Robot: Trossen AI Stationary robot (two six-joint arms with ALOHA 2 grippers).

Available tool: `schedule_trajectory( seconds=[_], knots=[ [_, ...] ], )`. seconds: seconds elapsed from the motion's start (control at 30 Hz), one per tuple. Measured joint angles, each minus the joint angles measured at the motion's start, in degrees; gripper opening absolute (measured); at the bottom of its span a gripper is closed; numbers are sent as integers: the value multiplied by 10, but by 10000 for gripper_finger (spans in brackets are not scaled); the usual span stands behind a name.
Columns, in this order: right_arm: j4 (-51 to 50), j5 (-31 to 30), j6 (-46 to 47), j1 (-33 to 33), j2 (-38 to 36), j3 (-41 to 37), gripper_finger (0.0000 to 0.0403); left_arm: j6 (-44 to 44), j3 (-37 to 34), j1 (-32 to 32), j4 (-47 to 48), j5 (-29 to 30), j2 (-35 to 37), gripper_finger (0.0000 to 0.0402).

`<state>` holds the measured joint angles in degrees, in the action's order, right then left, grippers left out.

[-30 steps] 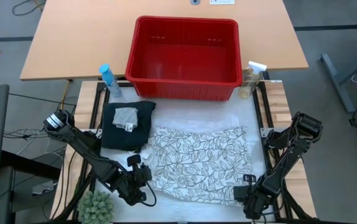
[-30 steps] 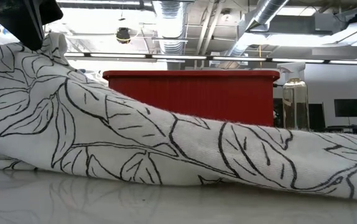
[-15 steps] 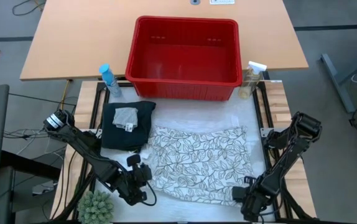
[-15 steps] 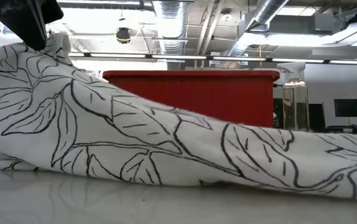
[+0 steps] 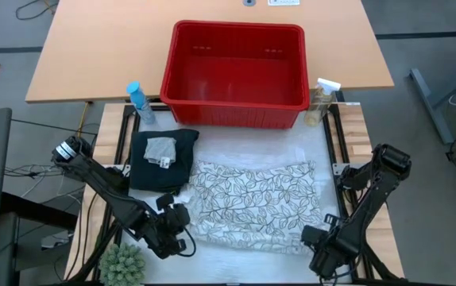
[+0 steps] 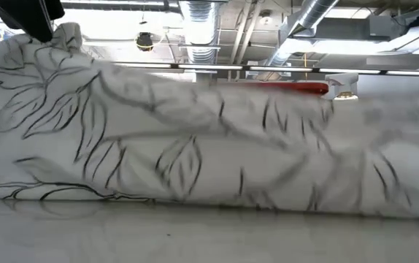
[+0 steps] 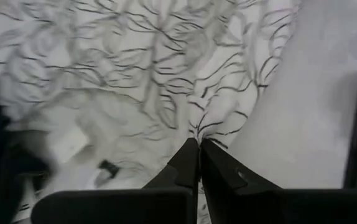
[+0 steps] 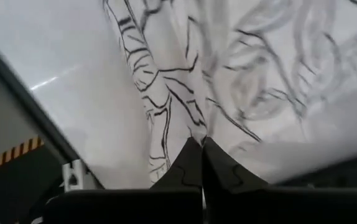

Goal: Fold Laundry from Bin
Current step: Fold the white patterned shirt

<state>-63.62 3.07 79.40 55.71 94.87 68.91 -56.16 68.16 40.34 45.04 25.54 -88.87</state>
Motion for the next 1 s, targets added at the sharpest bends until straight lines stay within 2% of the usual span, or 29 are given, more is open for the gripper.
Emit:
schedule_trajectory(
  seconds=[0.2,0.47,0.7,1.0],
  knots=[
    [-58,-20,12,-22,0,6,18,-19,0,-7,68,33,14,0],
    [-108,-62,-1,-94,0,6,18,25,0,-29,87,36,11,0],
    [-174,-46,11,-145,0,6,18,56,-4,-38,86,32,6,0],
    [-173,-14,4,-139,0,-9,18,25,-83,-37,45,-10,6,0]
  ],
)
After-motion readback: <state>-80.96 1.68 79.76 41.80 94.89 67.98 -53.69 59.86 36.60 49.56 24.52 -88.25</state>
